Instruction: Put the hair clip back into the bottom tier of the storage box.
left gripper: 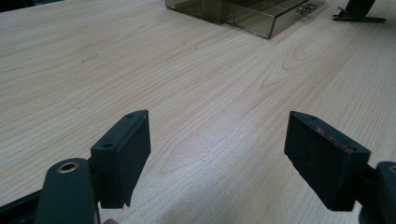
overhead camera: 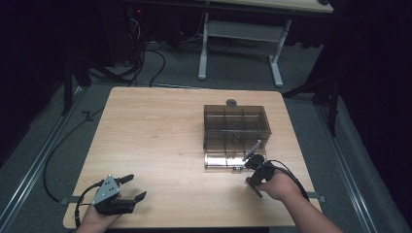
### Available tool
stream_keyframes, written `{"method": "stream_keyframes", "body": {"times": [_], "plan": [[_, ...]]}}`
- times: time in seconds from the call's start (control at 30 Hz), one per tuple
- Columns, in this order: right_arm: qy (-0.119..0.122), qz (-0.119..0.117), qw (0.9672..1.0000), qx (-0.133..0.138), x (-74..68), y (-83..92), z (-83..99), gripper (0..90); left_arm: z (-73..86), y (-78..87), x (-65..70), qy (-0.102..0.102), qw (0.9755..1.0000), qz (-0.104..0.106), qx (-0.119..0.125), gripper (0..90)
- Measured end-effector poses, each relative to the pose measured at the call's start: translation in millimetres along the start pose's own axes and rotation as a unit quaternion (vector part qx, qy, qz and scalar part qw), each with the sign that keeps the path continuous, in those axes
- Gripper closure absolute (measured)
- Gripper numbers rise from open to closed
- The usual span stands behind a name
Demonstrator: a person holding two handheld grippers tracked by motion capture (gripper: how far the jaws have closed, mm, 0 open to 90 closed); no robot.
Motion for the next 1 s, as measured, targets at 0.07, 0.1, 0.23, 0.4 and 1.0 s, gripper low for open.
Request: {"method": "stream_keyframes", "body": {"times": [0.07, 0.1, 0.23, 0.4, 1.0], "plan": [[0.0, 0.0, 1.0, 0.0, 0.1, 0.6, -0.1, 80.9, 0.0, 0.0, 0.0, 0.0, 1.0, 0.0, 0.0, 23.2], [0.0, 0.002, 1.0, 0.0, 0.5, 1.4, -0.3, 80.9, 0.0, -0.1, -0.1, 0.0, 1.0, 0.0, 0.0, 23.2], [0.005, 0.003, 1.0, 0.0, 0.9, 2.9, -0.7, 80.9, 0.0, 0.0, 0.1, 0.0, 1.0, 0.0, 0.0, 23.2], [0.007, 0.003, 1.0, -0.003, 0.2, 6.0, -0.9, 81.0, 0.1, 0.2, 0.0, 0.0, 1.0, 0.0, 0.0, 23.2], [0.003, 0.0, 1.0, -0.006, -0.3, 6.3, 1.1, 81.0, 0.1, 0.0, 0.0, 0.0, 1.0, -0.001, -0.001, 23.2]]}}
Point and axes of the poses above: each handheld gripper's, and its own axes: y roughly backward along the jaws, z roughly out of its underside, x roughly to its right, the point moved 6 cm from there along -y, roughly forward along the jaws, and after that the axes turned 4 degrees about z, right-handed, at the moved point
